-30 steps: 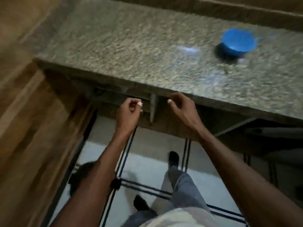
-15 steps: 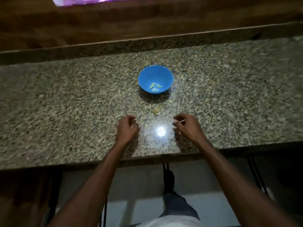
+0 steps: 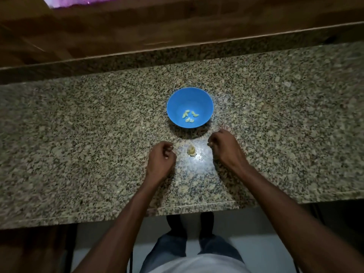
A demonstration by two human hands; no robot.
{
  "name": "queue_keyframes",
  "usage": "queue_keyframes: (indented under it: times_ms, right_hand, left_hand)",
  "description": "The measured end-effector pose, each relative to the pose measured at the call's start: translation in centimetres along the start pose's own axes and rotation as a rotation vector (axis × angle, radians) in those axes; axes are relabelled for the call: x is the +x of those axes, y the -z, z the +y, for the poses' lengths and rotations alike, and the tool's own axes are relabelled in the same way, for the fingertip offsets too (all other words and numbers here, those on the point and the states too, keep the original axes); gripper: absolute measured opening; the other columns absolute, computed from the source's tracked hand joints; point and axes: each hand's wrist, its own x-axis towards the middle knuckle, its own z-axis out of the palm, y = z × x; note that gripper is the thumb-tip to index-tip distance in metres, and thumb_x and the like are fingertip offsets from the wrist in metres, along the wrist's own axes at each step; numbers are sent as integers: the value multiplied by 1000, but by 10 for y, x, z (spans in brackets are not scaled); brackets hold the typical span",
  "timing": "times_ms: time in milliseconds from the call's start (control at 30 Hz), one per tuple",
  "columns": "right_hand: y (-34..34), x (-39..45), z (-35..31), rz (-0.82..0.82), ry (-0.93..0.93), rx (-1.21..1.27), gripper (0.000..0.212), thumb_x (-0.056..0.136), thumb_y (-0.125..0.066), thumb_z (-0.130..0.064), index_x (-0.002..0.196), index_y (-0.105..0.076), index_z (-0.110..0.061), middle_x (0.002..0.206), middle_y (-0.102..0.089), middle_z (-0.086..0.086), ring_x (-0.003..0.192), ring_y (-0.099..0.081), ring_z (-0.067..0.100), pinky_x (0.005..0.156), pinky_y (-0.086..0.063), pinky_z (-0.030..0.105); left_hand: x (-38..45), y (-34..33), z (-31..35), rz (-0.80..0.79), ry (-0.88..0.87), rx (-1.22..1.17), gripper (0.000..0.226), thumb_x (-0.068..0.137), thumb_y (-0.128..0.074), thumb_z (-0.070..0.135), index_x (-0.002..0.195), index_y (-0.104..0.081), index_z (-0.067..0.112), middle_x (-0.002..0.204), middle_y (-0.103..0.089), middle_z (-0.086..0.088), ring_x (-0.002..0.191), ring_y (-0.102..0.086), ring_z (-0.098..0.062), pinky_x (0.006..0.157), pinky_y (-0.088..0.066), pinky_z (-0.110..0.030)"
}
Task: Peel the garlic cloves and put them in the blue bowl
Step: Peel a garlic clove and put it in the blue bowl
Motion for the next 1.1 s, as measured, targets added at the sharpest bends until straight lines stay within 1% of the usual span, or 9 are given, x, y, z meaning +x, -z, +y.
queue_keyframes:
  times_ms: [100,233,400,533,667,800,867,933,1100]
  right_hand:
    - [23,0,-15,53,-146,315,10,98,-68,-8,98,-76,-14,93,-71,-6,77,-67,-9,60,-50,7]
    - [44,34,-38,114,-133,445,10,97,-73,-27,103,-78,-20,95,-75,-10,85,-70,-2,69,-56,17]
    - [43,73,-59,77,-74,347,16,97,-71,-19,104,-81,-9,91,-79,4,85,-75,13,85,-63,37]
    - [38,71,-57,118,-107,423,21,99,-69,-17,113,-79,-5,99,-80,9,80,-77,14,78,-66,37]
    - [36,37,-51,181,-188,642,14,98,-71,-11,110,-78,-11,99,-79,2,83,-77,6,72,-64,23]
    - [18,-2,-40,24,-241,777,15,97,-75,-22,112,-79,-19,96,-80,-1,88,-78,16,77,-66,41]
    - [4,-13,-38,-144,-278,840,26,97,-76,-27,122,-76,-21,105,-80,0,92,-79,19,84,-65,49]
    - [-9,-19,-37,-230,-268,900,28,98,-75,-20,125,-76,-17,110,-80,3,99,-78,22,91,-63,49]
    - [-27,-24,-34,-201,-322,1150,22,98,-72,-7,120,-75,-5,112,-79,14,106,-75,30,98,-61,42]
  left_hand:
    - [7,-9,9,-59,-58,-55,36,88,-81,16,121,-66,14,106,-69,-1,93,-67,-14,79,-58,-25]
    - [13,-22,19,-152,-217,-4,49,83,-87,23,126,-65,13,117,-58,1,99,-62,6,78,-48,-5]
    - [23,-30,19,-173,-264,117,31,82,-83,23,111,-74,18,103,-61,1,89,-60,-14,76,-53,-29]
    - [16,-26,21,-142,-150,-18,25,89,-81,15,111,-71,11,93,-66,5,80,-61,2,67,-44,-8]
    - [7,-18,20,-91,65,-297,34,83,-87,14,108,-63,14,103,-70,-3,92,-70,-14,73,-56,-19]
    - [-3,-9,28,-108,95,-366,25,85,-87,19,101,-68,16,103,-75,-1,87,-75,-18,62,-56,-21]
    - [-6,-7,30,-125,57,-377,21,86,-86,17,102,-73,15,103,-77,1,89,-77,-19,74,-64,-35]
    - [-10,-8,33,-132,24,-390,23,87,-86,18,105,-74,14,103,-78,-1,90,-78,-22,80,-65,-44]
    - [-18,-6,32,-93,58,-454,25,86,-84,8,109,-74,9,102,-79,-9,92,-78,-27,82,-65,-49]
